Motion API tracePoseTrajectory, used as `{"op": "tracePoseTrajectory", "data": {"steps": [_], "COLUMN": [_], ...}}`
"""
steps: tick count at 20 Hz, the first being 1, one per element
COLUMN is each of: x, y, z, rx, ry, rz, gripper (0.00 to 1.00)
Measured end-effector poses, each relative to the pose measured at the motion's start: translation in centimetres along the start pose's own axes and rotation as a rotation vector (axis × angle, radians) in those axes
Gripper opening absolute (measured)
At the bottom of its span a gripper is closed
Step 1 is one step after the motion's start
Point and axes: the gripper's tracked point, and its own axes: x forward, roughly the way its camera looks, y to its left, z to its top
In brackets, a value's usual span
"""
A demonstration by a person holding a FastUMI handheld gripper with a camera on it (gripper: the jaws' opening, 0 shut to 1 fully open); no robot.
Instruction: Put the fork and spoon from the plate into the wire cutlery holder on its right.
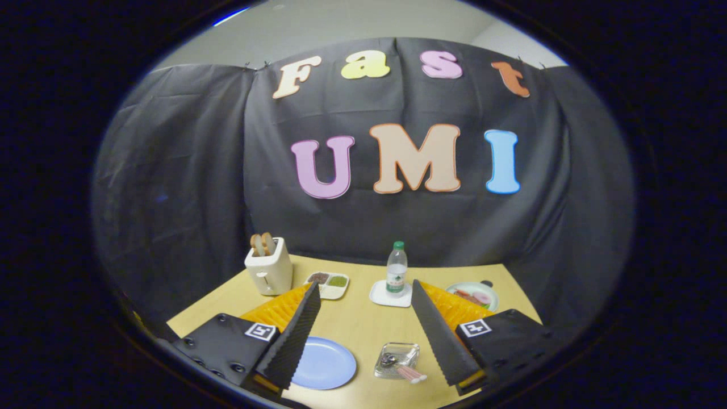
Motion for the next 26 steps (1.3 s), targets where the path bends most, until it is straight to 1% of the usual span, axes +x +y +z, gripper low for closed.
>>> {"op": "tracePoseTrajectory", "data": {"steps": [2, 6, 9, 12, 15, 19, 26], "x": [-0.9, -2.5, -3.6, -4.6, -5.7, -6.0, -5.7], "y": [1.0, 1.5, 2.0, 1.9, 2.8, 2.7, 3.6], "z": [-0.2, -0.6, -0.7, -1.2, -1.4, -1.4, -0.4], "rx": [0.012, 0.024, 0.013, -0.005, 0.0, -0.003, 0.031], "ry": [-0.07, -0.146, -0.185, -0.193, -0.199, -0.203, -0.212], "rz": [-0.018, -0.075, -0.12, -0.173, -0.184, -0.203, -0.189], "gripper": [1.0, 1.0, 1.0, 1.0, 1.0, 1.0, 1.0]}}
